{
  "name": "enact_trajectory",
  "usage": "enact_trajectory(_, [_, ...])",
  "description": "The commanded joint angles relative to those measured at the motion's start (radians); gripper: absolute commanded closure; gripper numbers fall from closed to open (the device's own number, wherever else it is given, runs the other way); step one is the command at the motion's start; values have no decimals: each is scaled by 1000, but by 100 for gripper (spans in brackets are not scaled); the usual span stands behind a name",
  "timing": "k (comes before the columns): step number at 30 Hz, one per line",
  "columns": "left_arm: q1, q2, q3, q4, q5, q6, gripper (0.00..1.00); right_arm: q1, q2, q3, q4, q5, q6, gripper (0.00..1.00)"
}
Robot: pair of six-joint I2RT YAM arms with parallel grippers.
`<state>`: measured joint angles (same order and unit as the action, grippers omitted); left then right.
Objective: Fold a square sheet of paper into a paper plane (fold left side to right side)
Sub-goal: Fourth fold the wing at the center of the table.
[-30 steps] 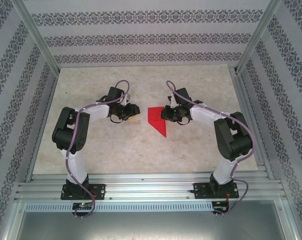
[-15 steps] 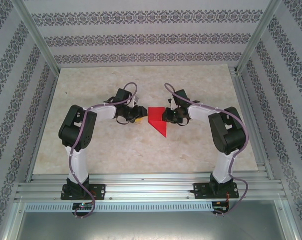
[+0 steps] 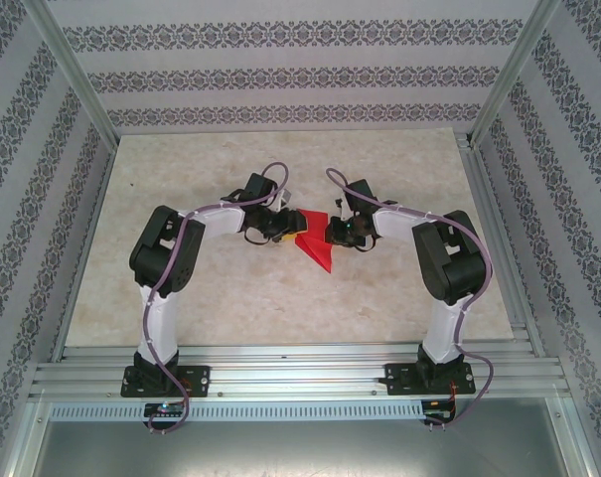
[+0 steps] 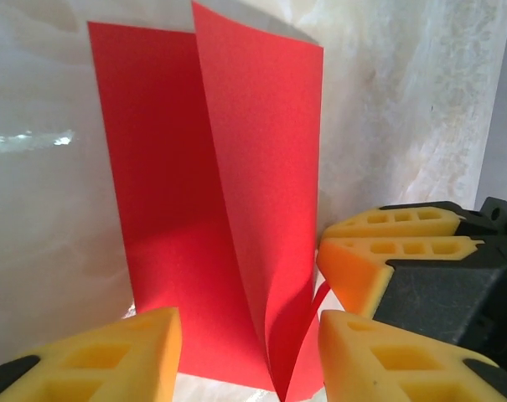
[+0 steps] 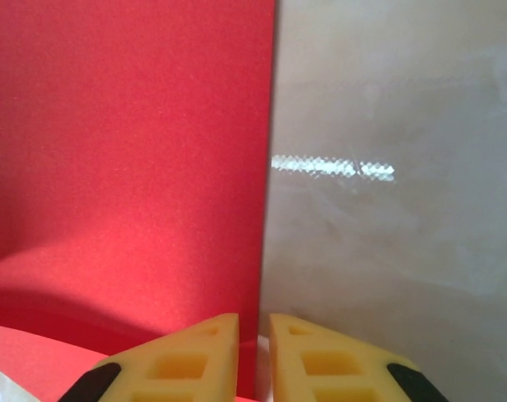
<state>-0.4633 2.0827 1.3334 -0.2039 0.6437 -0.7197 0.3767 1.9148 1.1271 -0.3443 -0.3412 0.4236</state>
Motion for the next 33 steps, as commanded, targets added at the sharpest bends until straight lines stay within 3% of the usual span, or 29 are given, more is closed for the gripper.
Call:
enact_trajectory(1, [-19, 23, 39, -21, 14, -13, 57, -9, 8, 8, 15, 5, -9, 82])
enact_trajectory(5, [-24, 23, 41, -8, 13, -30, 79, -13, -47, 0, 11, 37, -20, 77])
enact_trajectory(8, [-25, 16, 41, -9, 7, -39, 87, -9, -122, -25, 2, 114, -50, 71])
enact_trajectory(12, [-25, -2, 28, -12, -12, -52, 88, 43, -238, -80, -9, 253, -109, 63])
enact_trajectory(18, [-26, -10, 21, -3, -8, -70, 89, 228, -317, -198, 42, 455, -154, 58])
enact_trajectory(25, [-25, -11, 31, -2, -4, -79, 89, 359, -230, -183, 58, 589, -176, 56])
enact_trajectory(33, [-25, -13, 46, -2, 0, -89, 88, 396, -136, -122, 28, 648, -204, 56])
